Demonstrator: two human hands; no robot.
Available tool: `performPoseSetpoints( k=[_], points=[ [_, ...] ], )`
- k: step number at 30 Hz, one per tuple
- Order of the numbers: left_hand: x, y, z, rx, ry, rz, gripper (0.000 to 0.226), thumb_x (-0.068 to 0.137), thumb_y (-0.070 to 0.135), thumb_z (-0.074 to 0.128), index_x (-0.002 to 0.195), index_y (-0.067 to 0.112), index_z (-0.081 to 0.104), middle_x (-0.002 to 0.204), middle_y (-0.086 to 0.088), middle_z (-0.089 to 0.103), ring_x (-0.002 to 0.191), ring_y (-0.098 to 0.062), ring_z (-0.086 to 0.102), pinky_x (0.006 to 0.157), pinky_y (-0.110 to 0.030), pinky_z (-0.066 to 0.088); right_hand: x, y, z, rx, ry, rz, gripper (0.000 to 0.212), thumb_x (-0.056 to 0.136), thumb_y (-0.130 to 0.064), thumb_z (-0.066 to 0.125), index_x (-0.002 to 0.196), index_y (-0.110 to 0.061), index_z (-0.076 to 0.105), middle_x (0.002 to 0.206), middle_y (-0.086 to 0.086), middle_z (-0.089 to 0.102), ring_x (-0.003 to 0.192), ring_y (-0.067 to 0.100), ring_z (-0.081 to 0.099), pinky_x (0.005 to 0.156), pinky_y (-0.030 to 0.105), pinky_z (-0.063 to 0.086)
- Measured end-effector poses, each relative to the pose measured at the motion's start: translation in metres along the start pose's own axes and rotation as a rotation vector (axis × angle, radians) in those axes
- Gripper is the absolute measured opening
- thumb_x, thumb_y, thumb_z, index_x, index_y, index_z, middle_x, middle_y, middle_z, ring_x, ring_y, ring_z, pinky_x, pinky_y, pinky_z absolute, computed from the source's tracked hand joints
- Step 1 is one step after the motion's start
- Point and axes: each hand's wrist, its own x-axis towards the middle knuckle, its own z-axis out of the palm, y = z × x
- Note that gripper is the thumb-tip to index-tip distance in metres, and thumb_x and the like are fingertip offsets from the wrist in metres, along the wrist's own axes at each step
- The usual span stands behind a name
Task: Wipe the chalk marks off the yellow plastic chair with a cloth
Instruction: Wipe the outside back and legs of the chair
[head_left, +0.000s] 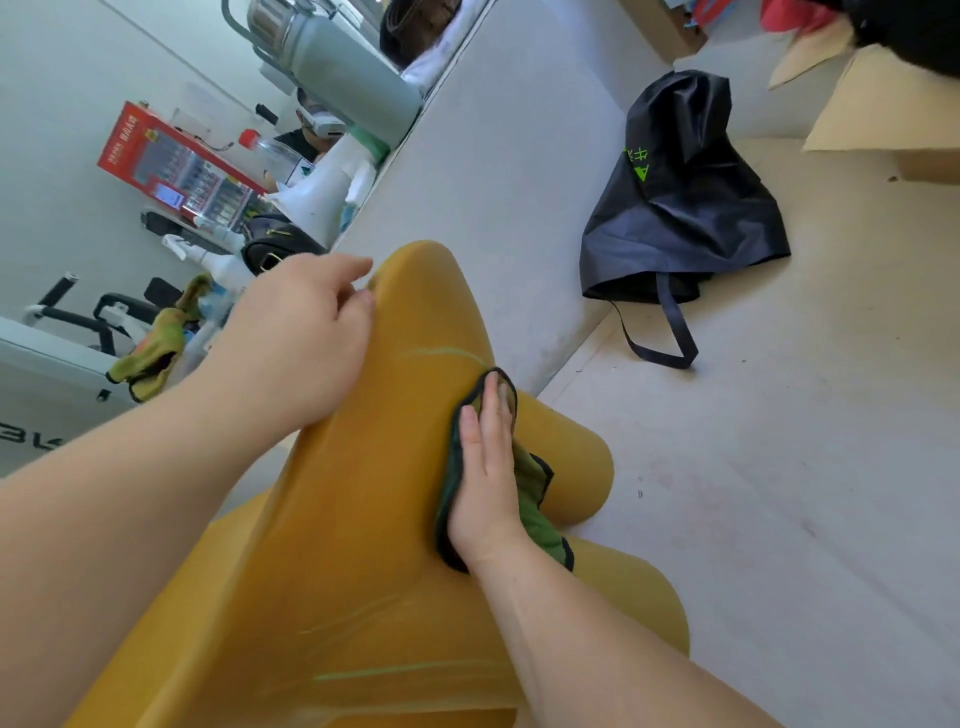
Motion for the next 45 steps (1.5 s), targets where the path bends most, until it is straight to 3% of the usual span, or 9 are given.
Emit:
performPoseSetpoints(
  k=[3,7,10,16,22,32,37,41,45],
  points=[
    [-0.009,0.004,0.005,-0.113,0.028,-0.053,0.039,0.103,0.025,0.041,0.139,0.028,0.054,0.137,0.009,0.055,0.123,-0.01,0.046,0.094,-0.027,0.034,0.021,0.018,-0.008,0.095,-0.025,0.183,0.066,0.1,-0.067,0.027,0.159,-0.046,0.007,0.171,-0.016,0.001,0.156,0.006,-0.002,0.129,0.046,0.004],
    [-0.013,0.004,0.011,-0.227,0.102,-0.105,0.038,0.102,0.024,0.043,0.137,0.03,0.056,0.131,0.017,0.056,0.114,0.001,0.044,0.092,-0.023,0.033,0.035,0.036,-0.014,0.234,-0.069,0.435,0.099,0.064,-0.095,0.036,0.154,-0.059,0.015,0.168,-0.017,0.016,0.155,0.015,0.017,0.126,0.054,0.017],
    [-0.012,0.002,0.012,-0.282,0.107,-0.115,0.037,0.102,0.024,0.044,0.136,0.031,0.057,0.127,0.022,0.055,0.113,0.003,0.046,0.091,-0.021,0.035,0.038,0.054,-0.019,0.344,-0.082,0.34,0.106,0.048,-0.106,0.047,0.144,-0.071,0.02,0.166,-0.022,0.021,0.154,0.012,0.022,0.125,0.055,0.018],
    [-0.012,-0.003,0.013,-0.291,0.105,-0.095,0.037,0.102,0.026,0.045,0.137,0.03,0.056,0.13,0.017,0.056,0.118,0.0,0.046,0.097,-0.026,0.035,0.035,-0.032,-0.005,-0.028,-0.001,-0.084,0.071,0.096,-0.065,0.026,0.161,-0.04,0.016,0.167,-0.024,0.01,0.156,0.003,0.003,0.129,0.039,0.004],
    [-0.01,-0.005,0.015,-0.271,0.105,-0.052,0.038,0.101,0.026,0.047,0.137,0.03,0.056,0.123,0.02,0.054,0.11,0.003,0.044,0.09,-0.022,0.035,0.04,-0.049,-0.005,-0.205,-0.097,-0.383,0.068,0.096,-0.065,0.024,0.16,-0.043,0.018,0.17,-0.019,0.01,0.157,0.007,-0.002,0.127,0.037,0.004],
    [-0.013,-0.002,0.012,-0.264,0.061,-0.076,0.041,0.1,0.031,0.048,0.14,0.032,0.052,0.123,0.012,0.059,0.105,-0.003,0.05,0.086,-0.024,0.036,0.035,0.041,-0.02,0.291,-0.08,0.433,0.119,0.046,-0.109,0.042,0.152,-0.06,0.025,0.162,-0.015,0.034,0.148,0.019,0.033,0.124,0.055,0.022],
    [-0.011,-0.003,0.012,-0.255,0.075,-0.067,0.04,0.099,0.031,0.049,0.139,0.031,0.053,0.122,0.01,0.061,0.103,-0.004,0.05,0.086,-0.025,0.036,0.025,-0.01,-0.006,0.043,0.03,0.043,0.08,0.088,-0.078,0.026,0.16,-0.045,0.017,0.167,-0.021,0.016,0.155,0.003,0.011,0.128,0.04,0.009],
    [-0.01,-0.004,0.011,-0.264,0.056,-0.053,0.041,0.099,0.029,0.05,0.139,0.029,0.053,0.116,0.008,0.062,0.103,-0.008,0.053,0.085,-0.027,0.039,0.032,-0.06,0.0,-0.212,-0.064,-0.292,0.063,0.099,-0.06,0.025,0.16,-0.044,0.016,0.17,-0.017,0.007,0.157,0.009,-0.003,0.126,0.038,0.0],
    [-0.017,-0.006,0.007,-0.242,0.037,-0.019,0.042,0.099,0.029,0.05,0.141,0.031,0.051,0.117,0.012,0.06,0.101,-0.004,0.052,0.078,-0.014,0.039,0.053,-0.069,-0.009,-0.237,-0.172,-0.325,0.065,0.099,-0.059,0.026,0.161,-0.042,0.014,0.17,-0.017,0.003,0.157,0.01,-0.005,0.127,0.04,0.0]
  ],
)
